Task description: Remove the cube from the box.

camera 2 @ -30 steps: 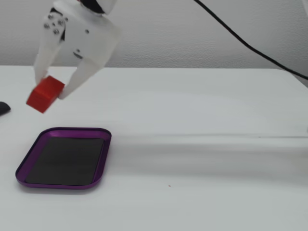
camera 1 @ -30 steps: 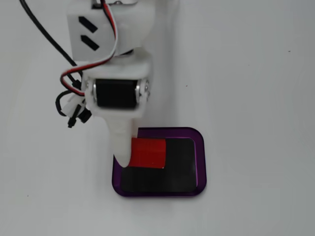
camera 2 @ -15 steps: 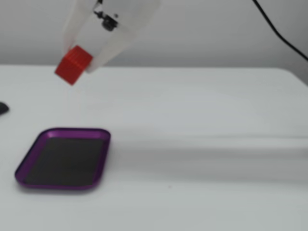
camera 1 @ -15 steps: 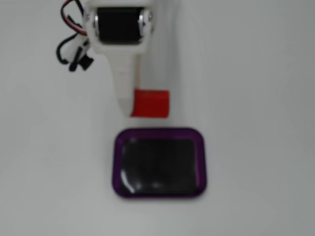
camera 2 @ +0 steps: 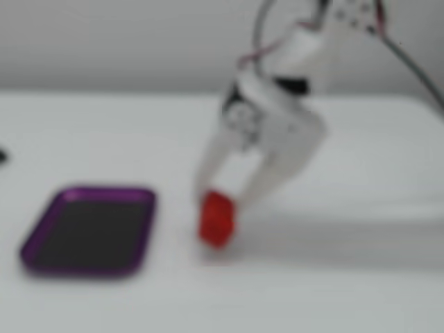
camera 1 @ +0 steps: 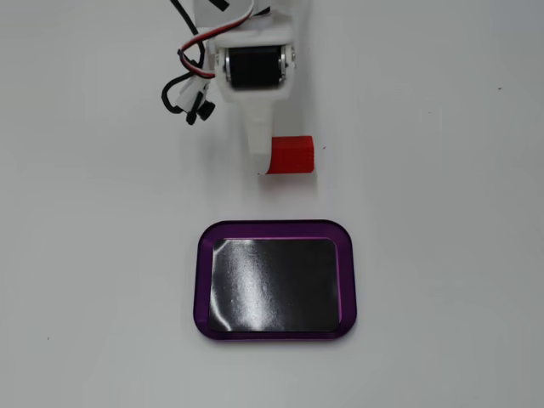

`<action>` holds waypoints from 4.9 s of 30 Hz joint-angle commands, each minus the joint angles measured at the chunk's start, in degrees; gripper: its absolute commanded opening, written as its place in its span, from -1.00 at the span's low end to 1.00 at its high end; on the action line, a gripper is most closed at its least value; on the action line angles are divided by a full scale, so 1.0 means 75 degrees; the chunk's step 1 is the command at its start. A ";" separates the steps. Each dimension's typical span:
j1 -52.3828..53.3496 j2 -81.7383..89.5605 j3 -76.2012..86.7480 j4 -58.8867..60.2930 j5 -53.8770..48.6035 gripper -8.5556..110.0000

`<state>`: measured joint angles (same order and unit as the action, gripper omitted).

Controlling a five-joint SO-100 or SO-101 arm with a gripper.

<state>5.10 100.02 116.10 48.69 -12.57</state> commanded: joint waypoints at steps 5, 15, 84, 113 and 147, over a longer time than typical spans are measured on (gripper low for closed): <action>0.0035 0.0410 0.0809 -0.1043 -0.0141 -0.86; 0.0047 0.0504 0.0996 -0.1266 -0.0117 -0.76; 0.0023 1.2000 0.6434 0.1734 0.0902 -0.86; 0.0023 1.2000 0.6434 0.1734 0.0902 -0.86; 0.0023 1.2000 0.6434 0.1734 0.0902 -0.86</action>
<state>5.27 188.17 164.09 61.79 -5.27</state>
